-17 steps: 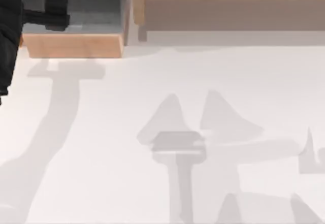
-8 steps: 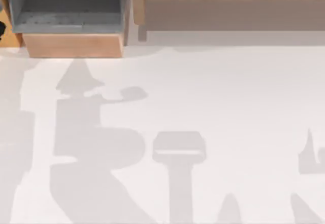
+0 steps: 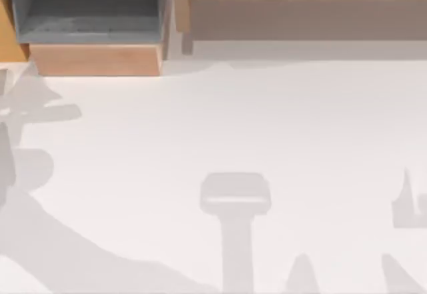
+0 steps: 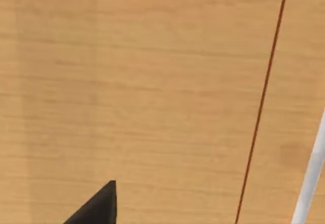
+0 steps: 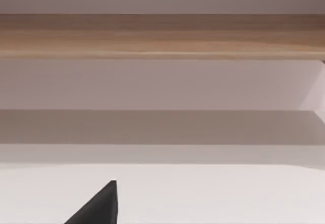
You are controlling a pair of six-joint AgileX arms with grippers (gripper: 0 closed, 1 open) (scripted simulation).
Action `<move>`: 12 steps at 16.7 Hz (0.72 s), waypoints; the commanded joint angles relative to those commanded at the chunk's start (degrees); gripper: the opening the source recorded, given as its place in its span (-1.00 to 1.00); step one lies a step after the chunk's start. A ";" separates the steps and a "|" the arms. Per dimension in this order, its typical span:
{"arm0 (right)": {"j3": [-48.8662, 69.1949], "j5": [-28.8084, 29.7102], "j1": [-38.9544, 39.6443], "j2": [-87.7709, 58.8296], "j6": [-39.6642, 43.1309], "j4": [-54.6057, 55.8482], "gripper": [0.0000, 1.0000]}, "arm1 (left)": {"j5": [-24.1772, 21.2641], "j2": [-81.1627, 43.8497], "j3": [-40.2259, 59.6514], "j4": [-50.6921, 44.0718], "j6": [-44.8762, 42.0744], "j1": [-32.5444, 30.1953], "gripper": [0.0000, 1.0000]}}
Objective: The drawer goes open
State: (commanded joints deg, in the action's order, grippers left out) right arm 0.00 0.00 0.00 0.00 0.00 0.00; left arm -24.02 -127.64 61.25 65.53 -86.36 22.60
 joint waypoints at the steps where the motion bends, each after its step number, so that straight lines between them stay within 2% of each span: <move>1: 0.00 0.00 0.00 0.00 0.00 0.00 1.00 | -1.18 -1.39 0.78 0.80 -2.00 0.66 1.00; 4: 0.00 0.00 0.00 0.00 0.00 0.00 1.00 | -2.64 -3.03 1.78 1.79 -4.43 1.40 1.00; 12: 0.00 0.00 0.00 0.00 0.00 0.00 1.00 | -1.88 -4.31 4.68 0.20 -4.41 0.65 1.00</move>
State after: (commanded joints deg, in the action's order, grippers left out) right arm 0.00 0.00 0.00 0.00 0.00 0.00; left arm -25.90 -131.95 65.92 65.73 -90.77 23.25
